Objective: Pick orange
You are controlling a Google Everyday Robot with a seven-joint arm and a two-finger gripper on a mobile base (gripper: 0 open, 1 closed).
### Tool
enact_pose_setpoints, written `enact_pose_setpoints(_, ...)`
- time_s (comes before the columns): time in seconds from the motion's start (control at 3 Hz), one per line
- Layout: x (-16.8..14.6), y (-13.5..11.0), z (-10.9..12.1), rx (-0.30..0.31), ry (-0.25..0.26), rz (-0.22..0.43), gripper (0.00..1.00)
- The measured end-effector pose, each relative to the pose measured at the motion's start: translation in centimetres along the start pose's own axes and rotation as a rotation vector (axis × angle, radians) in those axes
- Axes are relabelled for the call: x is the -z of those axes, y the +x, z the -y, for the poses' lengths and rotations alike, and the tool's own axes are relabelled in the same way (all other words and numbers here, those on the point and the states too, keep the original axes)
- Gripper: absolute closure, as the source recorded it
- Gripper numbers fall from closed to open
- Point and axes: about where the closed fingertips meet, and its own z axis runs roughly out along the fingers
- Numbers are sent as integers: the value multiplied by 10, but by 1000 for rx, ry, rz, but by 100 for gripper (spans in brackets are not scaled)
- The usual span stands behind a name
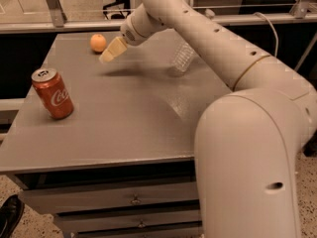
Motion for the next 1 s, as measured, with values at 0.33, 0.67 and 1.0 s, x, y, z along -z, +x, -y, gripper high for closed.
enact_pose_setpoints(0.33,-24,-17,2,-27,1,36,0)
enact_pose_setpoints(0.67,-36,-34,-1,-36,2,73,0)
enact_pose_setpoints(1.0,-50,-46,3,-74,-8,134,0)
